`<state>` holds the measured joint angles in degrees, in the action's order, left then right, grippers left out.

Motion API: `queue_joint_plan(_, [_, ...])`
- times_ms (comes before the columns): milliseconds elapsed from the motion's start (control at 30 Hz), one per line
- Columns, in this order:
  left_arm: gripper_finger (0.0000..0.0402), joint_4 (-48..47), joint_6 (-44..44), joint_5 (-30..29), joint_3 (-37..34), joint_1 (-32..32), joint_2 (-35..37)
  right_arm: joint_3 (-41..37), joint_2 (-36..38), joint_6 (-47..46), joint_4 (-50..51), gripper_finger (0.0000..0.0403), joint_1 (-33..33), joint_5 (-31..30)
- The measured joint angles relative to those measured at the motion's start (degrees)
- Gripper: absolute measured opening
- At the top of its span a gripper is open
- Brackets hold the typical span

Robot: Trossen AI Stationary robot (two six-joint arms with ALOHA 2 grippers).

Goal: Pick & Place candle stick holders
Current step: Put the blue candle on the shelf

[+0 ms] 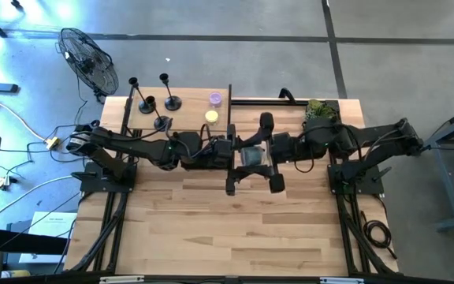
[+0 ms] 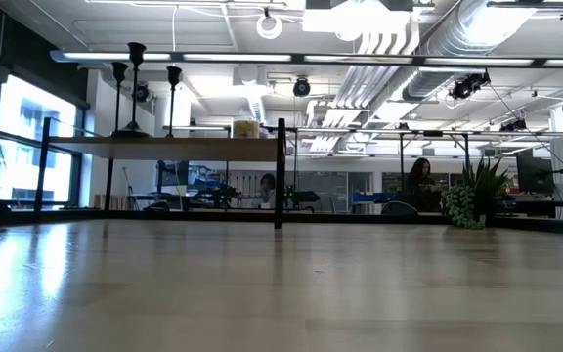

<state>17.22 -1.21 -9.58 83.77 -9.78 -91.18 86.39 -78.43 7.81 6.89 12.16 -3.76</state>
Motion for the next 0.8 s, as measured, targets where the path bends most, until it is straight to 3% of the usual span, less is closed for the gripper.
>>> queue_joint_plan(433, [0.0221, -0.2, 0.0, 0.0, -0.1, 0.0, 0.0, 0.1, 5.0, 0.2, -1.6, 0.0241, 0.9, 0.3])
queue_joint_plan(633, [0.0221, -0.9, 0.6, 0.5, -0.2, 0.0, 1.2, 0.1, 8.7, 5.8, 8.2, 0.0241, 3.9, -0.9])
queue_joint_plan(800, [0.0221, -0.6, 4.4, 5.1, -0.2, 0.0, 3.0, 0.1, 10.0, 15.3, 15.8, 0.0234, 8.7, -8.1])
